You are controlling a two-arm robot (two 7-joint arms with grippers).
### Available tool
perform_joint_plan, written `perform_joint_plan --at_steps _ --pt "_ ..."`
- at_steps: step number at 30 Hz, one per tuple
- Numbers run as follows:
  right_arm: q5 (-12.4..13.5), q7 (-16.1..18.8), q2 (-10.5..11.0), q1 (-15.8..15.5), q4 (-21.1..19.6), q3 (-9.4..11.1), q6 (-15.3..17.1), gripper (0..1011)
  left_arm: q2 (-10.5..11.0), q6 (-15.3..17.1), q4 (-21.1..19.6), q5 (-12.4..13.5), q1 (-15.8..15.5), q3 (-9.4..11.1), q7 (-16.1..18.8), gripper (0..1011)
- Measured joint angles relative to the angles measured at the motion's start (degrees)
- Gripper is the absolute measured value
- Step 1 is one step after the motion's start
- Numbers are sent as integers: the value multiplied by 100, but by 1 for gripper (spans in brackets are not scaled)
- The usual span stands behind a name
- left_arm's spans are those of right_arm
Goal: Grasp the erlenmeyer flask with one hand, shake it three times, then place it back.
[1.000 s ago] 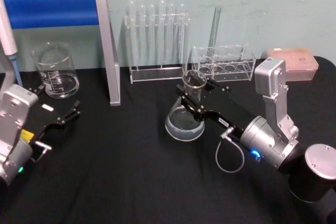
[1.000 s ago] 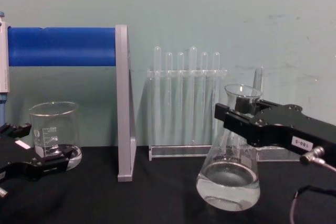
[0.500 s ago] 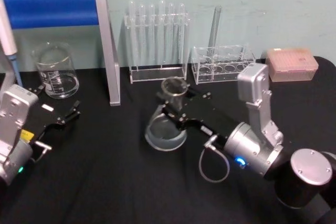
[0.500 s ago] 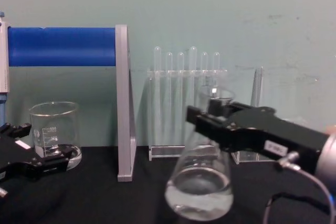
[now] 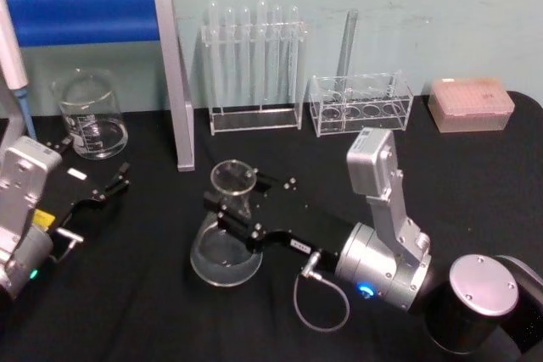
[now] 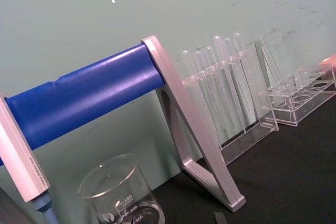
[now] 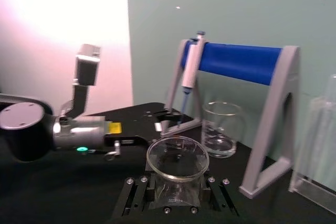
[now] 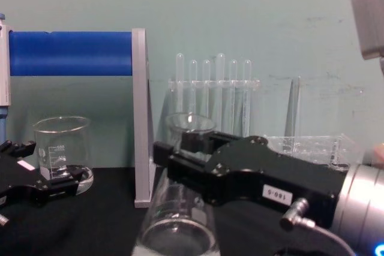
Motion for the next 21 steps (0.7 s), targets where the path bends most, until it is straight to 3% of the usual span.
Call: perform_joint_plan --at_steps 10,15,21 --pt "95 243 145 62 -67 -259 -29 450 0 0 0 0 0 0 0 1001" --pt "146 202 155 101 -45 -255 -36 450 0 0 0 0 0 0 0 1001" --pt "181 -22 137 159 58 -104 -66 449 0 0 0 0 0 0 0 1001"
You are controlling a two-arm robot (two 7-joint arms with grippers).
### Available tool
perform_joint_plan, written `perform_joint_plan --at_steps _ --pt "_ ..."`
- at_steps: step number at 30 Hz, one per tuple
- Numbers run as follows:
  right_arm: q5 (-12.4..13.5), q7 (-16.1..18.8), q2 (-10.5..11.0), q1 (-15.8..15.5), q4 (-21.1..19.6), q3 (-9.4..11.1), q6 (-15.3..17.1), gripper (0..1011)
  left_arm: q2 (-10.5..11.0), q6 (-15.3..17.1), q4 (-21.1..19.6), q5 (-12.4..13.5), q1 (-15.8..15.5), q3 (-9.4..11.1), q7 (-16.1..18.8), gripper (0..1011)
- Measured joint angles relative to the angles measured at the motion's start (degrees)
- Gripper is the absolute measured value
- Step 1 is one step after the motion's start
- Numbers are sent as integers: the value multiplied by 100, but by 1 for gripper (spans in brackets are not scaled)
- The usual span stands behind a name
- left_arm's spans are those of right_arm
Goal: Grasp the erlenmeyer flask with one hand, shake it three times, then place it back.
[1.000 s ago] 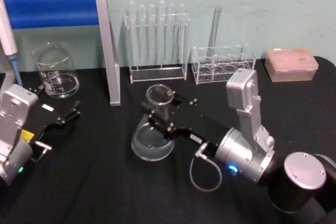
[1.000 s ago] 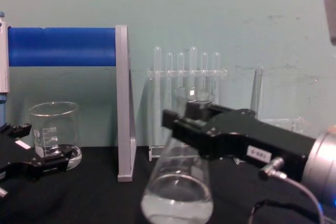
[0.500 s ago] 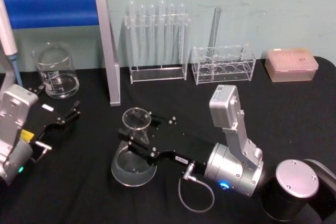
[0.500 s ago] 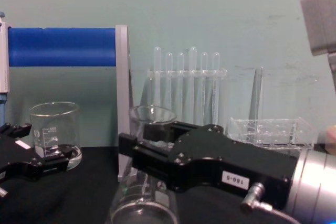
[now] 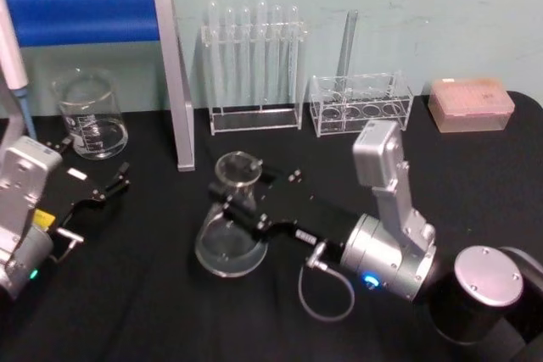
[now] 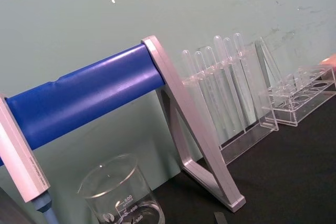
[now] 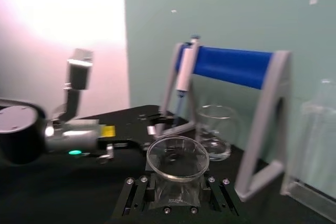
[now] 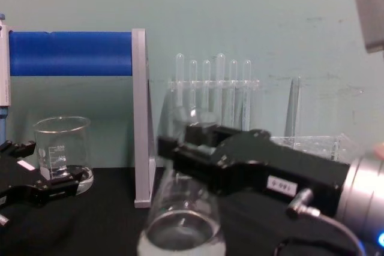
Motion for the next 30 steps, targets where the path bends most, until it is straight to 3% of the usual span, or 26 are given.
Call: perform_joint_plan --at_steps 7,17,30 --pt "9 -327 -26 46 140 299 -12 450 0 0 0 0 0 0 0 1001" --pt "12 -818 -51 72 374 904 -2 449 0 0 0 0 0 0 0 1001" --pt "-158 -1130 -56 13 481 1469 -40 450 0 0 0 0 0 0 0 1001"
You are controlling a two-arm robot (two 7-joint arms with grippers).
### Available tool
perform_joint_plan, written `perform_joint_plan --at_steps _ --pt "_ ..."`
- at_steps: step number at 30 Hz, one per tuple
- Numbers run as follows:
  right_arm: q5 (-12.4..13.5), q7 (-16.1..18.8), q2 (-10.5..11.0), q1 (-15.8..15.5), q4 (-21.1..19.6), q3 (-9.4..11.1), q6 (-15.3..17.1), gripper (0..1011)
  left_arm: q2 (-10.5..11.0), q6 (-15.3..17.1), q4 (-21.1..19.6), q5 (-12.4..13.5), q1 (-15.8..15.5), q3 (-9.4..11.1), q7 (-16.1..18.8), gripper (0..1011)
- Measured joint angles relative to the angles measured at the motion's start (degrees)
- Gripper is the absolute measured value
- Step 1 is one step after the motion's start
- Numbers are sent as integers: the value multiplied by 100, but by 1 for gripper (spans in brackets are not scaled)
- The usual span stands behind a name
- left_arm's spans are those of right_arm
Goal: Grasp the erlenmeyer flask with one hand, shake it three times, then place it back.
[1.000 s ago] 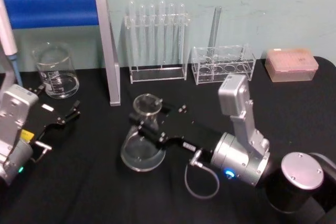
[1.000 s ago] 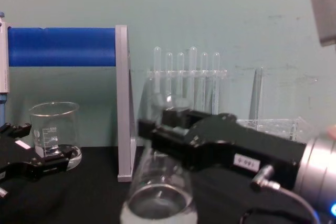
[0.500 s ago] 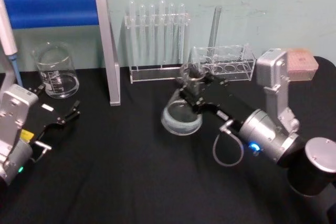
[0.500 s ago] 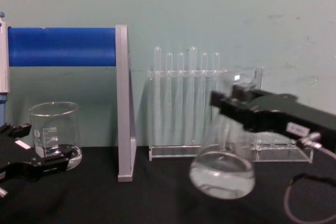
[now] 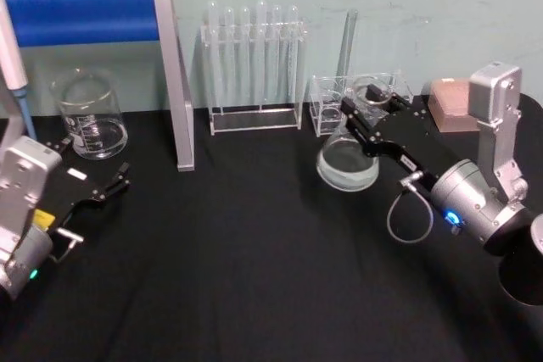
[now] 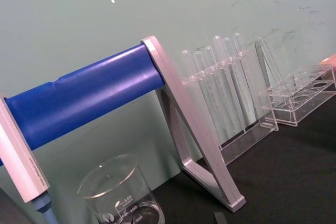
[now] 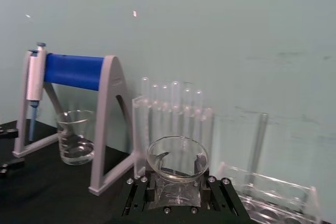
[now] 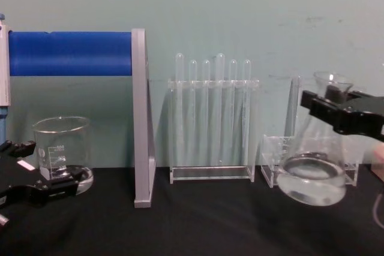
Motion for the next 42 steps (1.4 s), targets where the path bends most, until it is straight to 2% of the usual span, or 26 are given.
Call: perform_joint_plan --at_steps 7,14,17,25,35,42 --pt "-87 -12 -35 -33 11 114 25 450 0 0 0 0 0 0 0 1001" --pt "-105 115 -104 -37 -33 56 51 449 0 0 0 0 0 0 0 1001" --pt "-108 225 -134 -38 -84 -40 69 450 0 0 0 0 0 0 0 1001" --pt "-95 587 -158 -43 -261 -447 126 450 0 0 0 0 0 0 0 1001" --pt "-43 1031 -26 -39 -492 -1011 156 449 0 0 0 0 0 0 0 1001" --pt "31 1277 96 -18 -590 -1283 151 449 0 0 0 0 0 0 0 1001"
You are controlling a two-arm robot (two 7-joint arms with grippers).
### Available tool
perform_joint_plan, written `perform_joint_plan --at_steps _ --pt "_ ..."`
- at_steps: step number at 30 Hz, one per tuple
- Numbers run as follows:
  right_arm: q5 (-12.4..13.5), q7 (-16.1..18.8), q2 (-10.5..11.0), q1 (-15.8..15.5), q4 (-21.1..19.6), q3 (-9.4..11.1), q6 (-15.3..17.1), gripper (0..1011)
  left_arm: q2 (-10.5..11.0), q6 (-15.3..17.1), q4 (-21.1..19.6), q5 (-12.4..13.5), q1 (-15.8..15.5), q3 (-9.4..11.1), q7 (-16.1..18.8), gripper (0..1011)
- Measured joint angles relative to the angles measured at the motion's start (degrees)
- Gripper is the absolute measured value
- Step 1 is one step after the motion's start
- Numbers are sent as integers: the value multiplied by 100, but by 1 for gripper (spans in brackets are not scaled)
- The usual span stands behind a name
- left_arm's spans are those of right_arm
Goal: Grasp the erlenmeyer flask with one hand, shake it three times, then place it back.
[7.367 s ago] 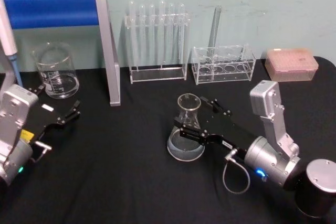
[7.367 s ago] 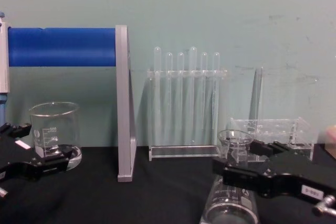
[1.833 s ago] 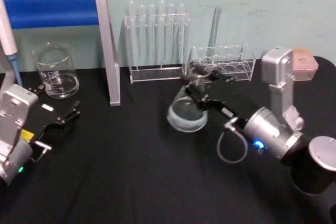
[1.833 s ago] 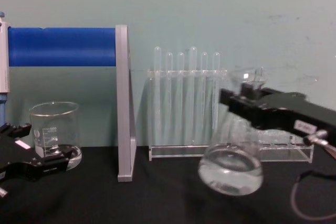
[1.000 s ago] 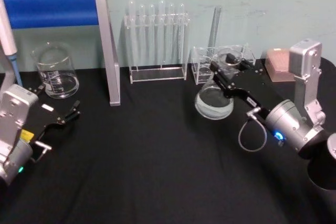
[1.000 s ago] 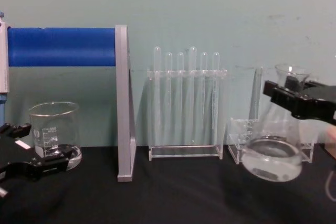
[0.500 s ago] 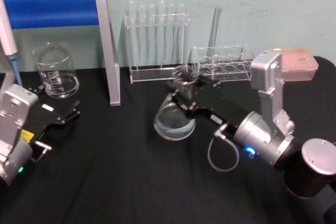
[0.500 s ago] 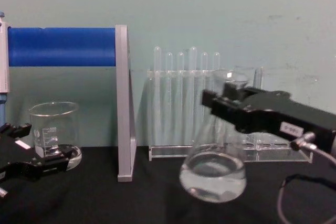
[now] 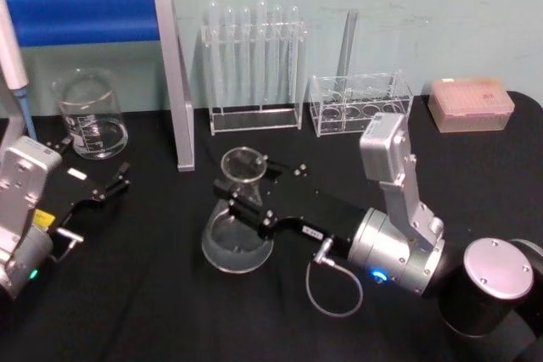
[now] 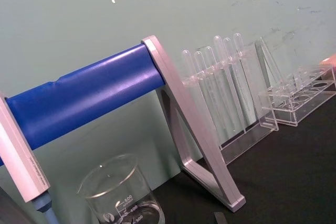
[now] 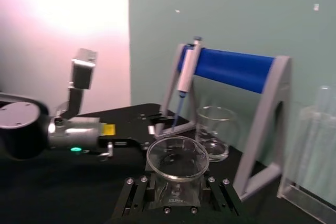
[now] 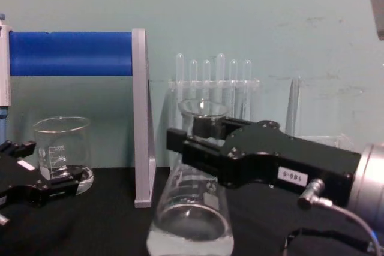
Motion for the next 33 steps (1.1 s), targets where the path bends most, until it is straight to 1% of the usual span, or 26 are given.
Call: perform_joint_plan --at_steps 2,6,11,14,18,22,25,26,28,29,33 --pt "25 50 38 9 -21 -66 -2 450 0 0 0 0 0 0 0 1001" --pt "67 71 82 25 -29 -131 -3 449 0 0 0 0 0 0 0 1001" --pt "112 49 127 47 -28 -144 -17 449 0 0 0 0 0 0 0 1001" --pt "131 -13 150 61 -10 -107 -35 450 0 0 0 0 0 0 0 1000" --pt "142 -129 179 79 35 -16 -51 449 0 0 0 0 0 0 0 1001" --pt "135 -270 205 103 110 114 -66 450 0 0 0 0 0 0 0 1001" --pt "94 -436 211 123 197 259 -69 449 0 0 0 0 0 0 0 1001" --pt "94 -436 211 123 197 259 -69 449 0 0 0 -1 0 0 0 1001" --pt "67 -557 206 130 267 390 -75 449 0 0 0 0 0 0 0 1000" --pt "67 -557 206 130 267 390 -75 450 0 0 0 0 0 0 0 1001" --pt "20 -745 175 152 370 596 -87 450 0 0 0 0 0 0 0 1001"
